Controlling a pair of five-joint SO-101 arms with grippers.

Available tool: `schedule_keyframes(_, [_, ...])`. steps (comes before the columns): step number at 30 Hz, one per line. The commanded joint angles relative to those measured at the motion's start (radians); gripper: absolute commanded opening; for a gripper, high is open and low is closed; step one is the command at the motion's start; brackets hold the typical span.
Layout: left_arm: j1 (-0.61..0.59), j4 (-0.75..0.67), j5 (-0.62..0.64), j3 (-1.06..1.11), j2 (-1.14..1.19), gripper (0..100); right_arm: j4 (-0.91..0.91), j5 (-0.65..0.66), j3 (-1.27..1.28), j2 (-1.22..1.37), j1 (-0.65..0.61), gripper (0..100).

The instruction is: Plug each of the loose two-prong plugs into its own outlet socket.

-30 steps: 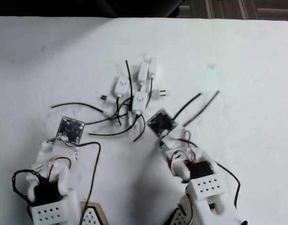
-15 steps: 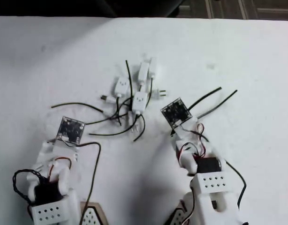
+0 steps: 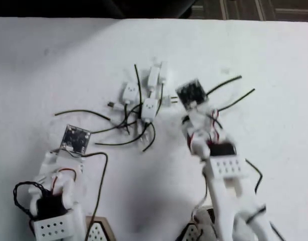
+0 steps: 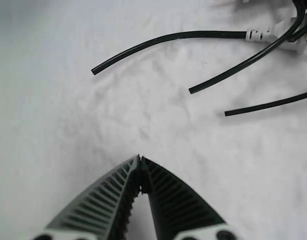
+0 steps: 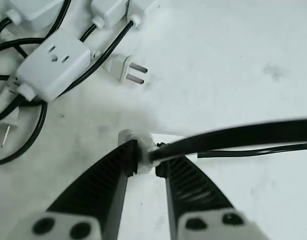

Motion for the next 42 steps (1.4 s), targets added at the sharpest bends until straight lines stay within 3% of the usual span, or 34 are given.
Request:
schedule_keyframes(1, [-0.007, -0.025, -0.011, -0.003, -0.007, 2, -0.025, -0.038, -0.244, 0.206, 0.012, 1.7])
schedule_keyframes(18, [-0.007, -0.021, -0.012, -0.002, -0.007, 2, -0.016, -0.034, -1.206, 1.106, 0.073, 2.4])
schedule_keyframes(21, [-0.007, -0.021, -0.012, -0.002, -0.007, 2, 0.051, -0.04, -1.29, 1.185, 0.085, 10.8])
schedule_keyframes(26, [-0.005, -0.021, -0.012, -0.002, -0.007, 2, 0.239, -0.089, -1.366, 1.155, 0.082, 31.0])
schedule_keyframes(42, [-0.005, -0.02, -0.012, -0.002, -0.007, 2, 0.816, -0.098, -1.393, 0.766, -0.101, 22.9])
